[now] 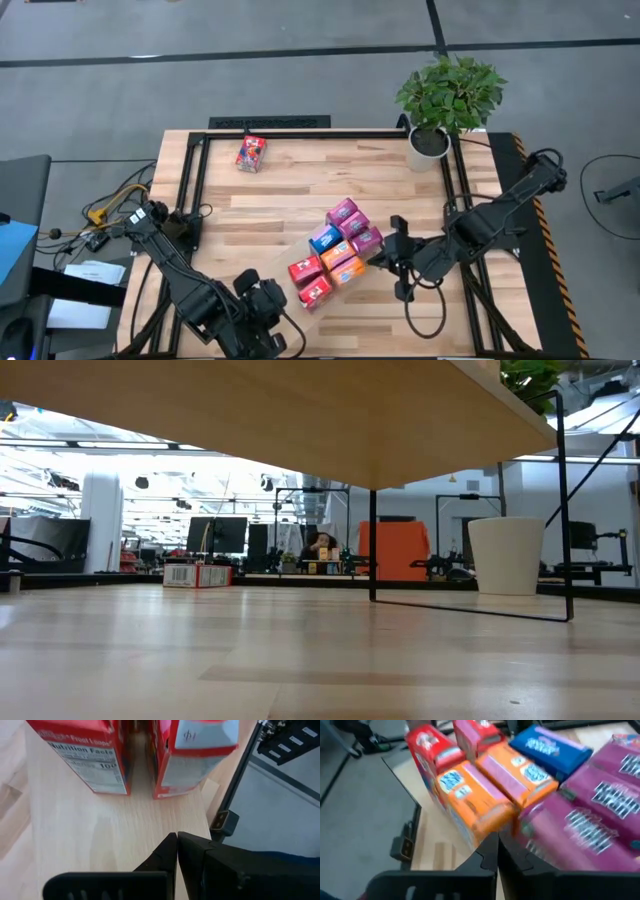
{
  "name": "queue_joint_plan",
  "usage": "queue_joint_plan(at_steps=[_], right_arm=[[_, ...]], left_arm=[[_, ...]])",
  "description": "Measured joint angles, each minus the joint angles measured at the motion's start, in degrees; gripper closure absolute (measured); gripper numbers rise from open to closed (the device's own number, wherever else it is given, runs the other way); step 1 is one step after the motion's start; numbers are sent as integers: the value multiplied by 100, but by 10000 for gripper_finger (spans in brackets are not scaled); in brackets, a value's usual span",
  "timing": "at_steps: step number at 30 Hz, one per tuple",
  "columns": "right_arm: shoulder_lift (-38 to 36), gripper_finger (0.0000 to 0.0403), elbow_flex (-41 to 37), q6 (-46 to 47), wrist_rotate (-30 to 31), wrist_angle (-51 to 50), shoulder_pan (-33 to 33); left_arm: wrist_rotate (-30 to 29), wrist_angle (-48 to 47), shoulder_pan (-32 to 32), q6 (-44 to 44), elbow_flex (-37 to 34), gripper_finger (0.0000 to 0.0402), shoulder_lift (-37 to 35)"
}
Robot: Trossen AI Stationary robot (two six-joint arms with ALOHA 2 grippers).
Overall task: Stack cereal on shelf
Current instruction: Put the red cereal box onto the shelf
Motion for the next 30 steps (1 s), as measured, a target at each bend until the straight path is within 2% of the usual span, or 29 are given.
queue_joint_plan(at_steps=[7,11,13,16,18,22,25,27,30], right_arm=[[-23,390,94,-104,-2,31,98],[-73,382,94,-106,13,35,75],[-172,371,96,-80,6,-7,80],[-269,355,104,-4,36,-229,80],[-315,344,101,-2,37,-398,34],[-469,321,101,-17,154,-1002,-155],[-604,301,101,-91,314,-1423,-387],[-733,289,101,-204,452,-1578,-589],[-958,279,101,-577,547,-1598,-942]], left_arm=[[-213,-282,26,510,0,399,-15],[-157,-1652,166,356,289,379,-271],[-509,-2213,243,372,627,358,-492],[-1287,-1900,386,1351,695,315,-984],[-1621,-1952,644,1670,695,283,-1242],[-1798,-2114,1608,2504,469,221,-1668],[-1446,-2128,2806,2555,178,185,-1909],[-1198,-2157,3704,2600,-202,174,-2103],[-781,-2096,4981,3165,-790,179,-2502]])
